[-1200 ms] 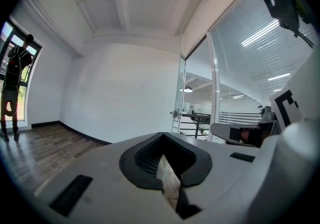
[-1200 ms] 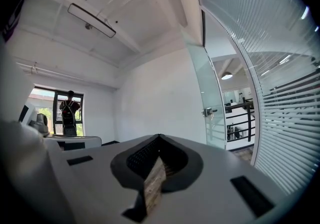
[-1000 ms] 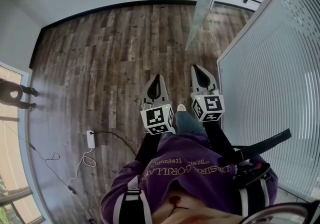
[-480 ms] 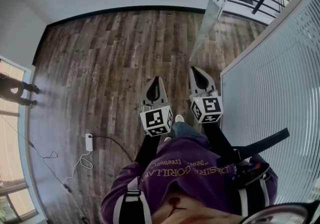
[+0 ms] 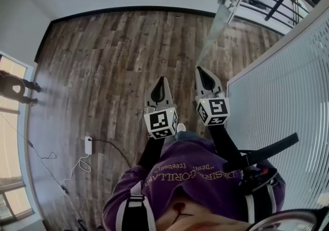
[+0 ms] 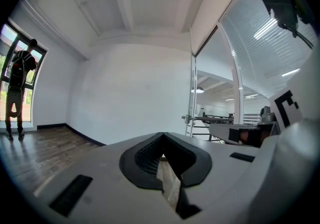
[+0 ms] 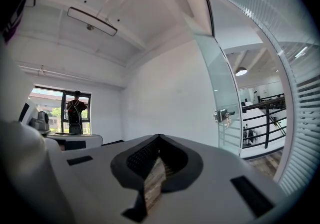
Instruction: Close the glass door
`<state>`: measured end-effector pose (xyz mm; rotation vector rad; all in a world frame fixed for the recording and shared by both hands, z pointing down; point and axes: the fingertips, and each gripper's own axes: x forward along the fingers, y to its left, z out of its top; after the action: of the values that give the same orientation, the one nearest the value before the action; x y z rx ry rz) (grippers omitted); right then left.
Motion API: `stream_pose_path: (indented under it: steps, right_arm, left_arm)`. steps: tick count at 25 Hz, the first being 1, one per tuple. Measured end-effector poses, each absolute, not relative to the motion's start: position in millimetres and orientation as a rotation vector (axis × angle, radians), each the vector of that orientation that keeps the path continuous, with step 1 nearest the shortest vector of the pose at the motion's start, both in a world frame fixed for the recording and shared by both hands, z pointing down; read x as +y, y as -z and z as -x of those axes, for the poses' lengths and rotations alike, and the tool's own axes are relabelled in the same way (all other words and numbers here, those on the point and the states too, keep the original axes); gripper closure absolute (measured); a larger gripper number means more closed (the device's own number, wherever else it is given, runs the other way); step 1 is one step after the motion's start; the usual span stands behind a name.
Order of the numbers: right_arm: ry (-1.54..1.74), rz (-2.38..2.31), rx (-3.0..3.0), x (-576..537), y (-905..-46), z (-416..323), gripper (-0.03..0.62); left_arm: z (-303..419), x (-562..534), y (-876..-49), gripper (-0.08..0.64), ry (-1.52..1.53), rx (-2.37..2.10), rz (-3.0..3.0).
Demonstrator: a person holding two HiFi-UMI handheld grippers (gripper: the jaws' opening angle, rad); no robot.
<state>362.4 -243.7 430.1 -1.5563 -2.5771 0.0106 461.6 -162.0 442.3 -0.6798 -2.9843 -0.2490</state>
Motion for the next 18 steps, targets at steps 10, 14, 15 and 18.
stream_pose_path:
  steps: [10, 14, 15, 18]
  right_arm:
    - [-0.019, 1.588, -2.533, -217, -441, -339, 0.603]
    - [-0.021, 1.576, -2.534, -193, -445, -326, 0.603]
    - [-0.024, 1.569, -2.537, -185, -446, -323, 0.603]
    - [-0.038, 1.547, -2.547, -161, -445, -312, 0.603]
  left_arm:
    - [-439, -137, -451, 0.56, 0.271, -2.968, 0.725]
    - [-427, -111, -453, 0.56, 0.269, -2.968, 0.723]
    - [-424, -103, -453, 0.56, 0.266, -2.966, 0.719]
    - [-414, -77, -452, 0.558, 0.25, -2.966, 0.698]
